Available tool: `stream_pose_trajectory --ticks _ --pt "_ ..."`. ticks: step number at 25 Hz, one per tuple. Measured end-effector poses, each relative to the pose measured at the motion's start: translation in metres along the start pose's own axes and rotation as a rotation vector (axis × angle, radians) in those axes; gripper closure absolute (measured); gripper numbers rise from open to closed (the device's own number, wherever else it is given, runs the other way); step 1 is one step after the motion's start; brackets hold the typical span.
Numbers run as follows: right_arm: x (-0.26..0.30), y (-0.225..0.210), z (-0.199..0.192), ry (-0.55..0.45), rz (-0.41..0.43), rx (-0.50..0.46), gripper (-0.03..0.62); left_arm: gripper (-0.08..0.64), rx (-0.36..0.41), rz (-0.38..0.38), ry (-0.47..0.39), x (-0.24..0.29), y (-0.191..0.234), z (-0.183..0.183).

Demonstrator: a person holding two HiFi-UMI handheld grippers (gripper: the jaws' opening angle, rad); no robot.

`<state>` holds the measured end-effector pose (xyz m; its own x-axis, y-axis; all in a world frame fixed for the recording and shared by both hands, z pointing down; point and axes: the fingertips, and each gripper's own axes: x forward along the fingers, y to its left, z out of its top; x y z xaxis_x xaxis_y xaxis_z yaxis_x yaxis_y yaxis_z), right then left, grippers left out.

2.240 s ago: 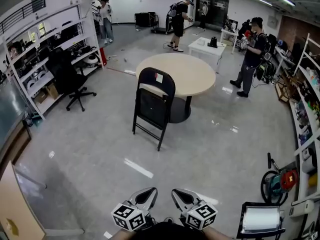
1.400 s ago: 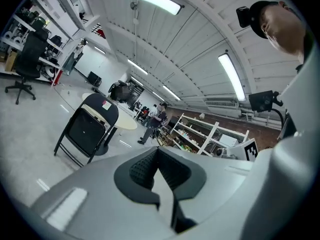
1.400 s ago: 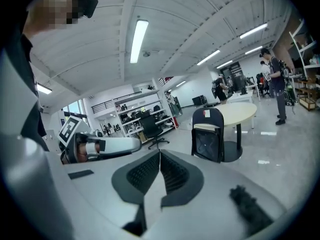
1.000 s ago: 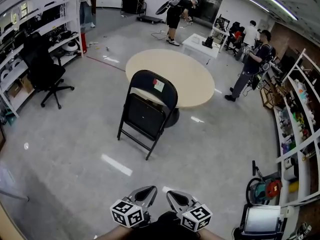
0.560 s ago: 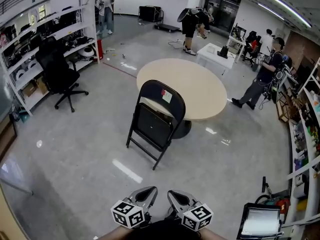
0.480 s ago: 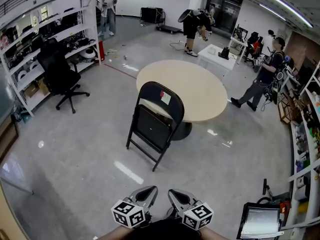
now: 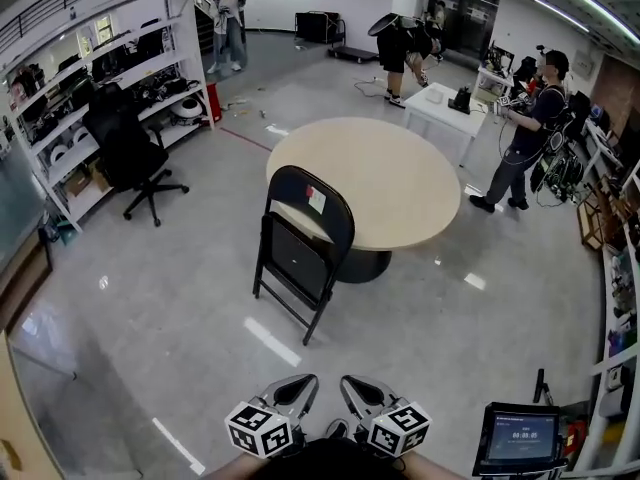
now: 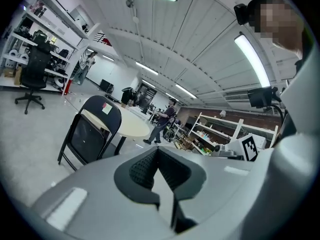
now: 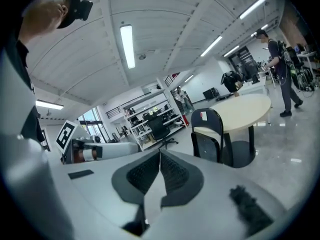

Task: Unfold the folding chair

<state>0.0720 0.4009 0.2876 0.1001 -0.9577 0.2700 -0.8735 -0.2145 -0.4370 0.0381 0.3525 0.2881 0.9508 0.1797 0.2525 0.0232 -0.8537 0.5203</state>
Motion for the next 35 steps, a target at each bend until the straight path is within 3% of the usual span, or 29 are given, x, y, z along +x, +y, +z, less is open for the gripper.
stream_pose_trajectory --ticks 8,17,25,35 --pt "0.022 -0.025 0.007 0.06 0.074 0.035 0.586 0.557 -0.059 0.089 0.018 0.025 0.02 0.01" --pt "0.073 -0.088 0.059 0.037 -0.058 -0.003 0.586 0.557 -0.068 -0.013 -0.002 0.094 0.071 0.066" --pt "0.147 -0.105 0.097 0.046 -0.108 -0.062 0.586 0.557 -0.042 -0.091 -0.032 0.124 0.128 0.125" --pt "0.23 -0.087 0.091 0.157 -0.051 -0.087 0.586 0.557 -0.161 -0.003 -0.091 0.098 0.217 0.143"
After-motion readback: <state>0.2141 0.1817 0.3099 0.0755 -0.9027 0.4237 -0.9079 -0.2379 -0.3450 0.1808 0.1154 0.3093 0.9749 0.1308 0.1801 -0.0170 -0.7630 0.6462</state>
